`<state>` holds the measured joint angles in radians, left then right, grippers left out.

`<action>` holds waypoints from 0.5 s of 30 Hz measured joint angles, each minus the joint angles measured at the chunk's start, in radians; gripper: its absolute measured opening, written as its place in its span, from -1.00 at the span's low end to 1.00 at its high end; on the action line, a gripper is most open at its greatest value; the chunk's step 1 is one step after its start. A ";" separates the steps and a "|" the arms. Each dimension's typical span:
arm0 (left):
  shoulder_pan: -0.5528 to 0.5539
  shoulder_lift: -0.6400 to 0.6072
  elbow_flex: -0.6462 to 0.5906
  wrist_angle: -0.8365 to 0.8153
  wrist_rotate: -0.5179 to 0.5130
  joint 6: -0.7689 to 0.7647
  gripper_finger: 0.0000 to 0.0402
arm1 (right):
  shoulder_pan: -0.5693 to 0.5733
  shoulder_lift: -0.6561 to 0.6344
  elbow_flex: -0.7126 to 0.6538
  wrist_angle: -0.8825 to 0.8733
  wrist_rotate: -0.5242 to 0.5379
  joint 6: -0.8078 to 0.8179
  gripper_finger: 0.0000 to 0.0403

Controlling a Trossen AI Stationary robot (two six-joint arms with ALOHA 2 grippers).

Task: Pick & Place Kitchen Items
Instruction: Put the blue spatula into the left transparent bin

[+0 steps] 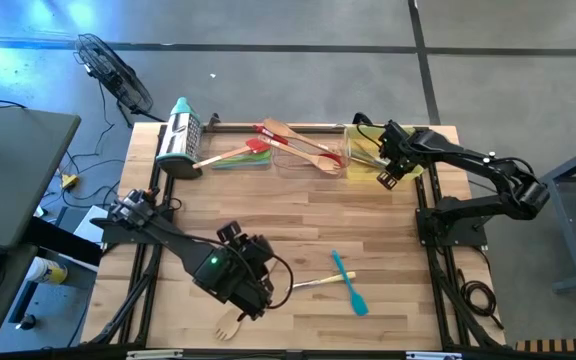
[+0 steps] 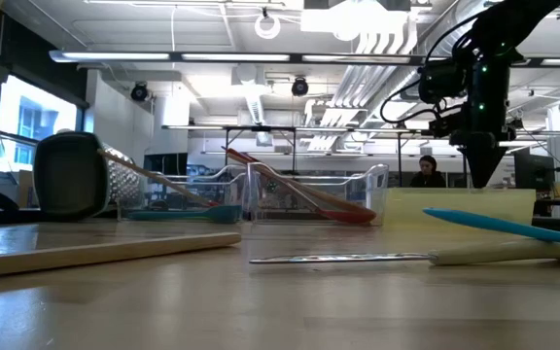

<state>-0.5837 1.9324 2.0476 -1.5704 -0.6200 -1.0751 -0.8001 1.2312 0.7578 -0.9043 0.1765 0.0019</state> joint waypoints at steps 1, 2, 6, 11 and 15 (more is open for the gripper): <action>0.000 0.000 0.000 0.000 0.000 -0.001 -0.11 | 0.001 0.000 0.000 0.000 -0.001 0.001 -0.54; -0.001 0.000 0.000 0.000 0.000 -0.003 -0.11 | 0.002 0.000 0.000 0.000 -0.001 0.001 -0.53; 0.000 0.000 -0.029 0.035 -0.001 -0.003 -0.11 | 0.009 0.000 0.000 0.000 -0.001 0.020 -0.53; 0.001 0.000 -0.032 0.039 -0.008 -0.003 -0.11 | 0.009 0.000 0.000 0.002 -0.045 0.032 -0.53; 0.001 0.000 -0.032 0.034 -0.012 -0.003 -0.11 | 0.009 0.000 0.000 0.002 -0.055 0.043 -0.53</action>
<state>-0.5831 1.9327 2.0151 -1.5362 -0.6323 -1.0785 -0.7910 1.2312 0.7582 -0.9028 0.1219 0.0448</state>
